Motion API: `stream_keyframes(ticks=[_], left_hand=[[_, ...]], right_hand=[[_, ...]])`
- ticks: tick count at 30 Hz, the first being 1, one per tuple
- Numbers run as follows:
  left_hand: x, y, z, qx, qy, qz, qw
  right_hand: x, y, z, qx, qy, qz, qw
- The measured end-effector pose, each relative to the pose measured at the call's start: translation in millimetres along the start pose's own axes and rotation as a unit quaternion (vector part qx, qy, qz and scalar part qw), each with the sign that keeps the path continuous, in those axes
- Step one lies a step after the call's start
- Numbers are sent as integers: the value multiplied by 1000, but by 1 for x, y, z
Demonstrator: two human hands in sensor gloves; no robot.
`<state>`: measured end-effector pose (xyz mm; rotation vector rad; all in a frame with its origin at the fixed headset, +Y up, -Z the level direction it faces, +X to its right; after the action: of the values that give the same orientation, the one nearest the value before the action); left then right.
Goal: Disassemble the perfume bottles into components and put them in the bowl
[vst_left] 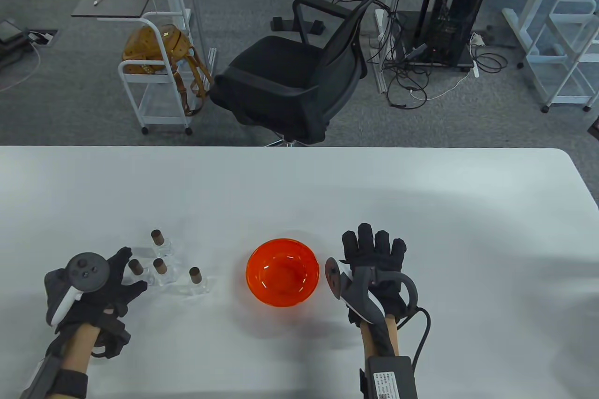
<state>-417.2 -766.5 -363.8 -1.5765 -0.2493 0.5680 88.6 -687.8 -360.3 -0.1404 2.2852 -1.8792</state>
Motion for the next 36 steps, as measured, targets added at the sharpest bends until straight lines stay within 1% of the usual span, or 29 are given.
stream_keyframes(ticks=[1,3,5,7,10,12,14,17,18,21,22,23,25,27,29,31,32,33,34,36], left_hand=[[-3,2,-2,-7,-19,-1,1000],[-7,5,-4,-10,-31,2,999],[-9,7,-4,-3,-31,5,999],[-7,7,-6,1,-40,-8,999],[-4,7,-6,15,-26,-10,1000],[-2,7,-7,13,-24,-10,1000],[-1,5,-3,20,-16,-13,1000],[8,-3,17,51,-52,-35,997],[16,-8,30,78,-64,-59,993],[51,-27,56,129,-76,-126,981],[60,-32,60,137,-79,-143,977],[82,-43,66,145,-90,-177,969],[110,-57,66,141,-113,-210,961],[135,-69,62,128,-125,-238,955],[164,-80,53,113,-128,-264,949],[185,-86,42,98,-118,-282,947],[190,-87,38,92,-114,-285,947],[198,-87,27,76,-103,-291,948],[201,-87,20,68,-98,-294,948],[202,-86,-2,49,-83,-294,951]], right_hand=[[1,0,1,4,1,-1,1000],[1,0,1,8,6,-2,1000],[1,0,1,10,14,-3,1000],[2,1,3,13,20,-4,1000],[3,1,5,18,22,-5,1000],[5,0,7,25,20,-7,999],[5,0,7,27,20,-7,999],[4,-1,5,28,32,-4,999],[3,-1,4,28,39,-3,999],[4,-1,3,28,43,-4,999],[4,-1,3,28,43,-4,999],[6,-1,3,30,45,-7,999],[9,-2,2,31,47,-12,998],[12,-3,1,31,49,-16,998],[16,-3,-2,28,48,-22,998],[20,-5,-6,23,53,-27,998],[21,-6,-7,21,56,-29,998],[26,-8,-13,15,72,-37,997],[28,-9,-16,12,81,-40,996],[37,-14,-31,-6,125,-55,991]])
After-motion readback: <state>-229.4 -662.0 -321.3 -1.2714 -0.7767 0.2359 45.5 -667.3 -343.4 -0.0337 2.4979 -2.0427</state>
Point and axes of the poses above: the tracker on the back of each hand, its own x axis roughly to the thumb side, its own y axis roughly from the wrist to the fingertips, z = x × y, the point moved 4 cm from there along y, roughly from the wrist to the fingertips, and after that the axes turned 5 degrees about x, right-handed, at the moved point
